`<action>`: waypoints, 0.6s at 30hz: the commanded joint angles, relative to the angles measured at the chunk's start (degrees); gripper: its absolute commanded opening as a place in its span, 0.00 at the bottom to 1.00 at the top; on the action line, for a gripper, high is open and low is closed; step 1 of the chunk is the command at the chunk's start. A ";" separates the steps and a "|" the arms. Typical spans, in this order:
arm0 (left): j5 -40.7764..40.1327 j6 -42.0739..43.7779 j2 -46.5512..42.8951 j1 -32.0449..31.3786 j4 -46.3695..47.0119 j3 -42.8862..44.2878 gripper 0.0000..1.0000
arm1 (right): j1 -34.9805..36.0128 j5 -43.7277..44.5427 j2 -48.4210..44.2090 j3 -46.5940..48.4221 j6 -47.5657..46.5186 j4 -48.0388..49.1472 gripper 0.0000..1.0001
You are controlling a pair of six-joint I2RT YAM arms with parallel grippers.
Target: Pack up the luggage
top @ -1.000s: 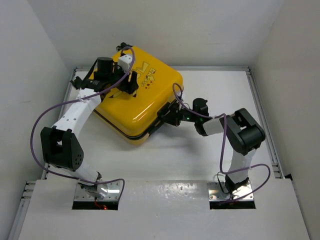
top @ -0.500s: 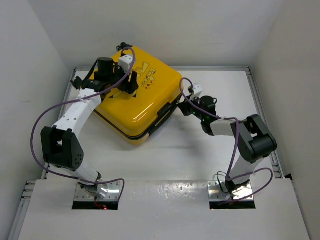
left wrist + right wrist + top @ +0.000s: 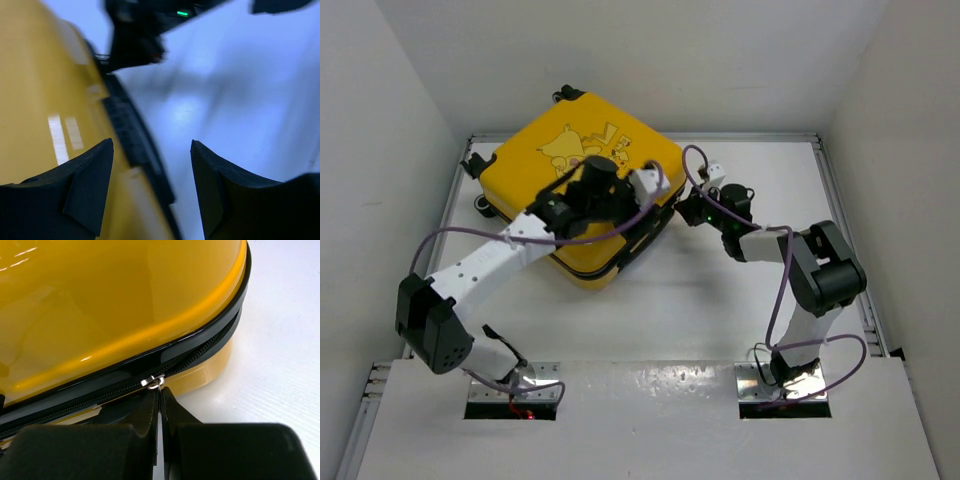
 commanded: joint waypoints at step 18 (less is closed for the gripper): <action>-40.52 -18.52 22.76 -18.98 -5.66 6.79 0.62 | -2.99 -9.07 4.97 5.87 7.87 3.61 0.00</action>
